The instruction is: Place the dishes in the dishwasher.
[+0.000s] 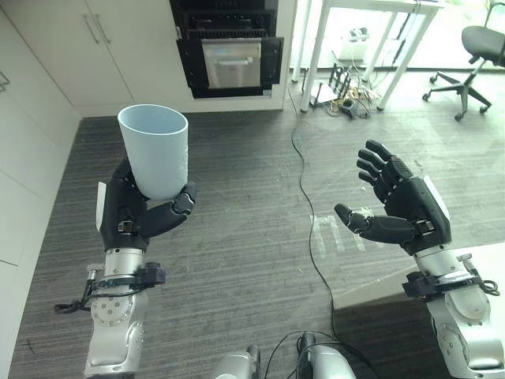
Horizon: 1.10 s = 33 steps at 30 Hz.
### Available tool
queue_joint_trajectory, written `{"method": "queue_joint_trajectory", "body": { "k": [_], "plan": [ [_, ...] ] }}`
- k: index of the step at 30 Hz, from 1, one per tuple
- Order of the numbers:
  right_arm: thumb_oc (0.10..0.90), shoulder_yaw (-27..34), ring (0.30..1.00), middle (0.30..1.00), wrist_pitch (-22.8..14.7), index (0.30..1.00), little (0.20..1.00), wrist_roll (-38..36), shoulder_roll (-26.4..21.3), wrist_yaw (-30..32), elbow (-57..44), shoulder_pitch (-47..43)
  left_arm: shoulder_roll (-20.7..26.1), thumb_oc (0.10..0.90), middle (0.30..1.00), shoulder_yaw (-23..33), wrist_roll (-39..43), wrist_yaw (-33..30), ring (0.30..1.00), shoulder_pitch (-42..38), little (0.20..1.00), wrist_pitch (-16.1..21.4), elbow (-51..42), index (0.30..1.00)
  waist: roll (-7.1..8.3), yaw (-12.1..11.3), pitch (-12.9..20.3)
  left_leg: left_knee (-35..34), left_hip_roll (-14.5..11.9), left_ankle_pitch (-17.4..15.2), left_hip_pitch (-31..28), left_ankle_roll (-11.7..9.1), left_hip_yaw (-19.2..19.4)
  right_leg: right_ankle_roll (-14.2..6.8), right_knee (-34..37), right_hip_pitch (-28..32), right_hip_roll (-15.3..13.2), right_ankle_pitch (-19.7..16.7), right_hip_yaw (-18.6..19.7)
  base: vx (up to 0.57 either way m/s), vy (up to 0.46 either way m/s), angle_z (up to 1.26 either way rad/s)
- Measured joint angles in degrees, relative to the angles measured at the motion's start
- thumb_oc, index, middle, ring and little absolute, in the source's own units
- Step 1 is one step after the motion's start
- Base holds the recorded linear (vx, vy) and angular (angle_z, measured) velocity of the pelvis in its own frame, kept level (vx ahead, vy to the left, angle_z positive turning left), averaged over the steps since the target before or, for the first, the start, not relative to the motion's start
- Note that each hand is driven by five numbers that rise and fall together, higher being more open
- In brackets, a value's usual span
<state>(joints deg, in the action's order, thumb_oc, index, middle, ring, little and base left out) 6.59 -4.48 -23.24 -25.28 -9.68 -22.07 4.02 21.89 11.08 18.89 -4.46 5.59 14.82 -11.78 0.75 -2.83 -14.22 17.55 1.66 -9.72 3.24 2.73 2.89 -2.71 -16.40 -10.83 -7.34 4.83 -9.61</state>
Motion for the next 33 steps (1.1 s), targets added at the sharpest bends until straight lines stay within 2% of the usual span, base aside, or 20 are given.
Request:
{"method": "queue_joint_trajectory", "body": {
  "k": [1,2,6,9,13,19,21,22,23,25,26,28,31,33],
  "plan": [
    [0.800,-0.16,0.900,0.900,-0.01,0.900,0.900,-0.01,-0.01,0.03,-0.49,-0.11,0.04,0.400,0.300,0.03,0.00,-0.29,0.300,0.53,0.300,0.00,-0.67,0.300,0.59,-0.41,0.35,-0.02,0.46,-0.50,-0.53,-0.74,0.02,-0.45,1.24,1.18,-0.32,-2.71,-0.69,0.06,-0.128,0.09],
    [0.800,-0.45,0.900,0.900,-0.01,0.900,0.900,0.00,-0.23,-0.03,-0.56,-0.66,-0.19,0.400,0.300,0.11,0.04,-0.76,0.300,0.78,0.300,0.12,-1.24,0.300,1.02,-1.01,0.87,0.08,0.62,-0.85,-0.61,-1.18,-0.08,-0.65,2.57,2.23,-0.52,-2.55,-1.28,0.05,-0.137,0.21],
    [0.800,-0.93,0.900,0.900,0.11,0.900,0.900,0.01,-1.16,0.75,-0.52,-2.38,-0.25,0.400,0.300,0.30,0.07,-2.58,0.300,1.14,0.300,0.17,-3.34,0.300,0.70,-2.42,1.00,-0.32,-1.85,-0.69,-0.36,-2.18,-0.55,0.30,2.98,3.14,1.53,-2.15,-3.90,0.02,-0.134,0.23],
    [0.800,-0.91,0.900,0.900,0.18,0.900,0.900,0.00,-1.21,1.44,-0.55,-1.69,-0.31,0.400,0.300,1.46,0.62,-3.75,0.300,3.52,0.300,0.18,-4.15,0.300,0.14,-2.28,1.13,-1.00,-2.66,-0.52,-0.05,-2.90,-1.78,1.06,2.86,3.46,2.11,-1.59,-5.36,0.02,-0.089,0.22],
    [0.800,-1.15,0.900,0.900,0.19,0.900,0.900,0.01,-1.21,1.50,-0.67,-0.79,-0.35,0.400,0.300,2.74,1.05,-4.94,0.300,4.26,0.300,0.56,-4.46,0.300,-1.17,-1.97,1.93,-0.63,-2.53,-0.62,0.15,-3.09,-1.85,1.13,2.22,3.34,1.83,-1.37,-5.47,0.01,-0.022,0.02],
    [0.800,-1.25,0.900,0.900,0.23,0.900,0.900,0.02,-1.20,1.52,-0.85,1.12,-0.36,0.400,0.300,2.69,1.06,-5.30,0.300,4.05,0.300,0.79,-4.57,0.300,-1.45,-1.94,2.66,-0.41,-2.24,-0.62,0.78,-3.10,-2.29,1.13,2.17,3.03,1.55,-1.39,-5.67,-0.01,0.012,0.05],
    [0.800,-1.08,0.900,0.900,0.23,0.900,0.900,0.02,-1.21,1.60,-0.85,1.23,-0.37,0.400,0.300,2.30,1.05,-5.16,0.300,3.95,0.300,0.83,-4.58,0.300,-1.46,-1.98,2.91,0.23,-1.92,-0.65,1.72,-3.18,-3.27,1.12,2.15,3.13,0.98,-1.39,-6.87,-0.05,0.030,0.24],
    [0.800,-1.13,0.900,0.900,0.24,0.900,0.900,0.03,0.07,1.76,-0.85,1.22,-0.49,0.400,0.300,2.23,1.13,-5.22,0.300,4.38,0.300,0.84,-4.58,0.300,0.24,-4.52,3.96,2.16,-0.34,-0.82,3.88,-3.33,-2.93,0.71,2.01,3.32,-1.26,-1.68,-7.99,-0.06,-0.045,0.14],
    [0.800,-1.18,0.900,0.900,-0.06,0.900,0.900,0.17,0.08,1.86,-0.64,1.39,-0.43,0.400,0.300,1.44,0.77,-5.73,0.300,4.37,0.300,0.99,-4.56,0.300,0.37,-3.92,3.92,2.25,-0.34,-0.80,3.91,-3.29,-2.78,0.66,2.01,3.25,-1.02,-1.65,-7.70,-0.06,-0.103,0.21],
    [0.800,-1.49,0.900,0.900,-1.82,0.900,0.900,0.26,0.61,2.81,0.41,1.95,-0.06,0.400,0.300,-1.40,-0.02,-10.31,0.300,3.90,0.300,2.31,-4.47,0.300,0.70,-0.59,3.98,2.88,-0.34,-0.14,5.01,-2.30,-1.39,-0.22,1.88,3.21,-0.44,-1.06,-4.50,-0.08,-0.165,0.33],
    [0.800,-1.55,0.900,0.900,-1.82,0.900,0.900,0.26,0.55,3.21,0.87,2.15,-0.05,0.400,0.300,-3.39,-0.09,-10.95,0.300,3.74,0.300,2.34,-4.38,0.300,0.84,0.17,3.97,3.03,-0.53,-0.10,4.79,-2.33,-0.84,-0.24,1.99,3.14,-0.04,-1.05,-3.47,-0.07,-0.154,0.01],
    [0.800,-1.71,0.900,0.900,-1.82,0.900,0.900,0.24,0.55,4.29,1.63,2.36,-0.05,0.400,0.300,-6.16,-0.51,-10.95,0.300,3.72,0.300,2.35,-4.22,0.300,0.88,1.94,3.97,2.77,-0.64,-0.11,4.66,-2.30,-0.30,-0.29,2.15,3.15,0.40,-1.05,-2.15,-0.07,-0.133,-0.17],
    [0.800,-1.68,0.900,0.900,-1.82,0.900,0.900,0.25,0.51,5.23,1.78,4.10,-0.01,0.400,0.300,-6.72,-1.51,-10.30,0.300,3.75,0.300,2.44,-4.24,0.300,0.84,4.46,3.99,1.54,-1.16,0.54,4.38,-1.95,0.01,-0.38,2.74,2.89,0.89,-1.30,-1.70,-0.06,-0.125,-0.15],
    [0.800,-1.81,0.900,0.900,-1.81,0.900,0.900,0.25,0.50,5.50,1.78,5.31,-0.01,0.400,0.300,-6.68,-1.28,-10.29,0.300,3.76,0.300,2.75,-4.25,0.300,0.77,4.45,3.97,0.95,-1.56,0.87,4.07,-2.16,0.43,-0.39,2.89,2.86,1.29,-1.36,-1.60,-0.04,-0.109,-0.11]
  ]
}}
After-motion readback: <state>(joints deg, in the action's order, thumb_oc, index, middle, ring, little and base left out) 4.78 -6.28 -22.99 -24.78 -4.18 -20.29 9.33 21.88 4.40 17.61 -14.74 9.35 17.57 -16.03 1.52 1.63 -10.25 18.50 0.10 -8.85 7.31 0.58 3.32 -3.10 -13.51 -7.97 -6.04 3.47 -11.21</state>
